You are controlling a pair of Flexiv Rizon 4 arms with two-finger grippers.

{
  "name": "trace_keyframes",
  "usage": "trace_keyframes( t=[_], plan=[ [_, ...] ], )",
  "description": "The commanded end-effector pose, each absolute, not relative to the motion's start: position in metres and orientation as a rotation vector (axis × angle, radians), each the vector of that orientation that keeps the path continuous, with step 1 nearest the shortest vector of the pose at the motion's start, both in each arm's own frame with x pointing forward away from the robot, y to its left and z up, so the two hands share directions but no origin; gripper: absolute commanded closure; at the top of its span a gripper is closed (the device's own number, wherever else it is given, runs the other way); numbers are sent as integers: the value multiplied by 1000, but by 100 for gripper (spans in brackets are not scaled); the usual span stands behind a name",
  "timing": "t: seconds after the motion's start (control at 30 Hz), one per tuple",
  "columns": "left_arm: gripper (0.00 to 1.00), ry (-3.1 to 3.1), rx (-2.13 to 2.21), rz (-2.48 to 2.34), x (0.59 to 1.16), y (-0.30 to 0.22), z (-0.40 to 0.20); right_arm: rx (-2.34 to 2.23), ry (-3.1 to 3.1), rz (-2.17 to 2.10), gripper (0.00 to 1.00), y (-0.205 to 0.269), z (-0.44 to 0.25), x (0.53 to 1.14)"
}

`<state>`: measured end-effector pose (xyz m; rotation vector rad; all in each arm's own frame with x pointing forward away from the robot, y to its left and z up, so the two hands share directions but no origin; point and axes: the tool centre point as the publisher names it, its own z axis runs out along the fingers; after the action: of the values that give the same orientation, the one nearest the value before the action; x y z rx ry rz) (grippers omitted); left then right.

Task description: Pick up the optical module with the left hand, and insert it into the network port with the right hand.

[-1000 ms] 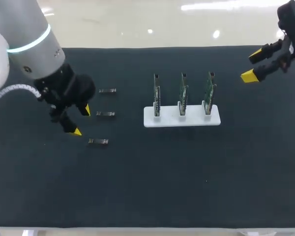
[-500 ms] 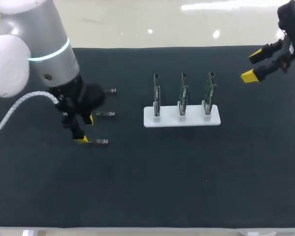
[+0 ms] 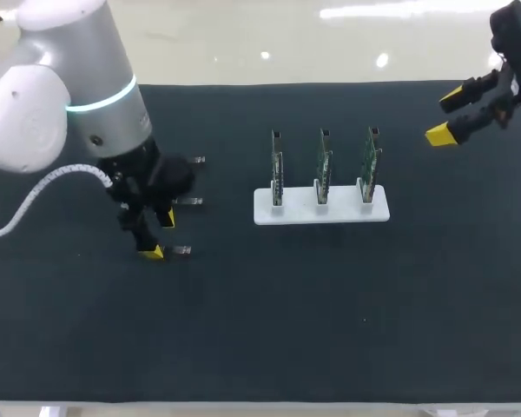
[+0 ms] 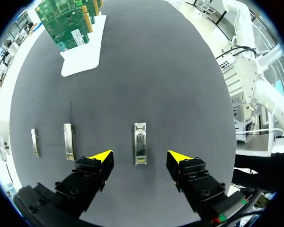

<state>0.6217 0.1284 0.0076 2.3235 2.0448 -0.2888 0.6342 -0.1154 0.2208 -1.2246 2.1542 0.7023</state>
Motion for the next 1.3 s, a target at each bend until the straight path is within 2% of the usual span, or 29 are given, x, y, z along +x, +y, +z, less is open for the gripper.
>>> trace_keyframes(
  t=[0.03, 1.3],
  plan=[
    [0, 2049, 2295, -273, 611, 133, 1, -1226, 2152, 706, 0, -115, 220, 635],
    [0, 2076, 2312, -265, 623, 131, -13, -1226, 2152, 706, 0, -115, 220, 635]
  ],
)
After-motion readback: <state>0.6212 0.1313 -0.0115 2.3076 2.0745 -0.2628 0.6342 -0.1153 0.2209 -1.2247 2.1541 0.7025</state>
